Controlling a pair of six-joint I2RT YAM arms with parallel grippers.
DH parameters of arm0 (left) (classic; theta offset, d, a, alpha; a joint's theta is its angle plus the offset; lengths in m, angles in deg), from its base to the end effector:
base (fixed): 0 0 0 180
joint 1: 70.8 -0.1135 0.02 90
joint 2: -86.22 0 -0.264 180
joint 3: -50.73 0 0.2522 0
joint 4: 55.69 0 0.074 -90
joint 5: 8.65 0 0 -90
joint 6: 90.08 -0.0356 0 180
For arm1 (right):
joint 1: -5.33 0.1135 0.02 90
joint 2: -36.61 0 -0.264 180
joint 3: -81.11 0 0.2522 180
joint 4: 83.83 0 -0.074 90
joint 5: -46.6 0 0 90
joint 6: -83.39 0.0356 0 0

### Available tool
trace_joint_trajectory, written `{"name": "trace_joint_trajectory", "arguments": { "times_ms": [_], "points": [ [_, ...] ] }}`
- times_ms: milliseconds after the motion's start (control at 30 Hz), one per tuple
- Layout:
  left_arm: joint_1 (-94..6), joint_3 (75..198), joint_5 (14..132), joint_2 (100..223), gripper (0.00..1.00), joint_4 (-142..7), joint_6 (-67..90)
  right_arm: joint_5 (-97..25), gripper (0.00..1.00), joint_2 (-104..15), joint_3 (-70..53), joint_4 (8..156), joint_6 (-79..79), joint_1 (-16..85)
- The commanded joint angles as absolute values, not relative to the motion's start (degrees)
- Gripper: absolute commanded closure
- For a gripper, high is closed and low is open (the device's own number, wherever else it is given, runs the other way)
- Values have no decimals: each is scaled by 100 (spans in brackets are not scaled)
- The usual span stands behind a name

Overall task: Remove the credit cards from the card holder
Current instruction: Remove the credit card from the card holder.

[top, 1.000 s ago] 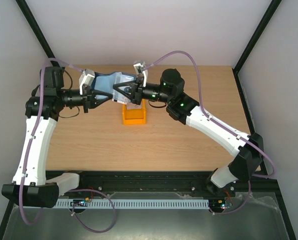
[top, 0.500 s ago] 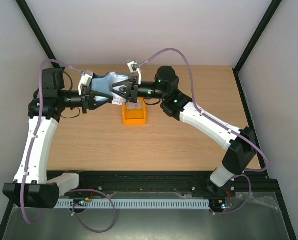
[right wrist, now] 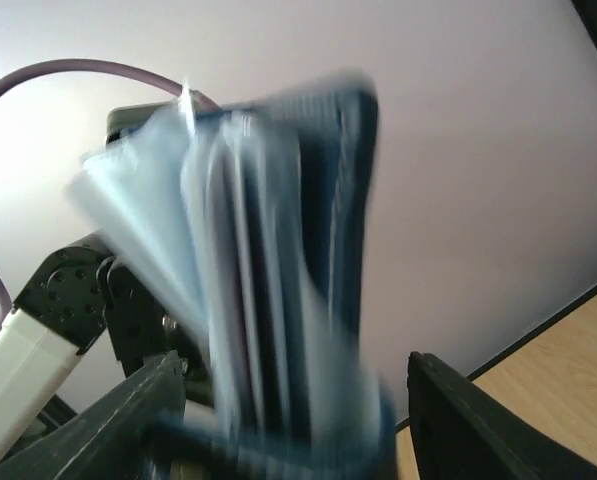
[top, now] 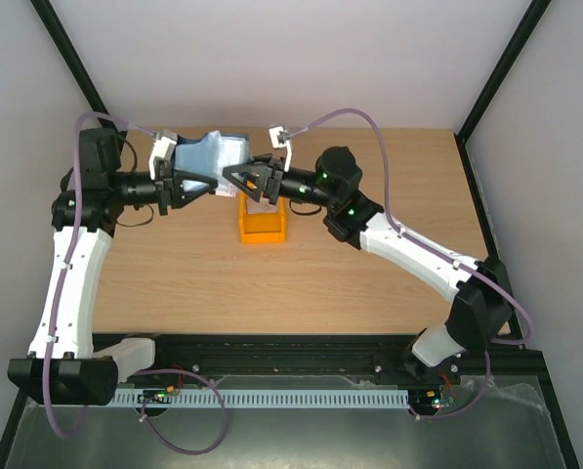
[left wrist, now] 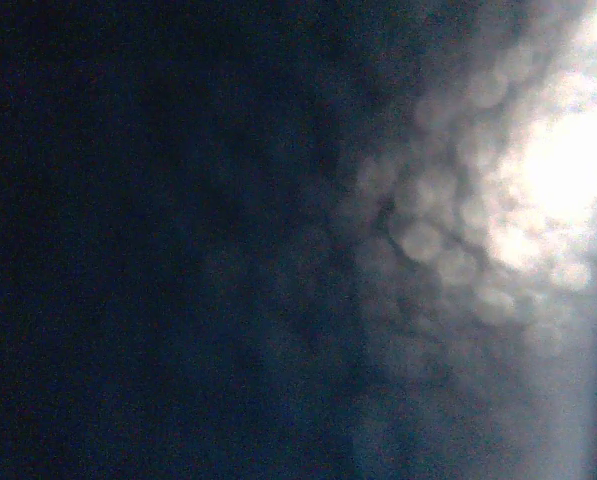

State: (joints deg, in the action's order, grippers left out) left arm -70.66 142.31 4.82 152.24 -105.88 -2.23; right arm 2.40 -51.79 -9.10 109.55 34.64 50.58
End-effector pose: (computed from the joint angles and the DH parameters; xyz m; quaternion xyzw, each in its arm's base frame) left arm 0.2149 -0.0351 0.4292 0.3476 0.6540 -0.5137 0.4331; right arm 0.2354 0.2737 0.4113 -0.3284 0.5484 0.6736 0.3710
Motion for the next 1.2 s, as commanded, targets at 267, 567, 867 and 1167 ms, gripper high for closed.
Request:
{"name": "trace_joint_trajectory", "arguments": {
  "times_ms": [267, 567, 867, 1167],
  "points": [
    [-7256, 14904, 1002, 15363, 98, -10397, 88, -928, 32, -5050, 657, 14229, 4699, 5726],
    [-7273, 14887, 900, 15337, 98, -10459, 33, -1117, 79, -5535, 579, 15173, 5300, 5764],
    [-7273, 14876, 657, 15320, 98, -10528, -31, -1231, 87, -5635, 471, 14969, 5262, 5764],
    [-7273, 14839, 399, 15293, 98, -10707, -249, -1175, 98, -5635, 427, 14941, 5212, 5763]
  ]
}}
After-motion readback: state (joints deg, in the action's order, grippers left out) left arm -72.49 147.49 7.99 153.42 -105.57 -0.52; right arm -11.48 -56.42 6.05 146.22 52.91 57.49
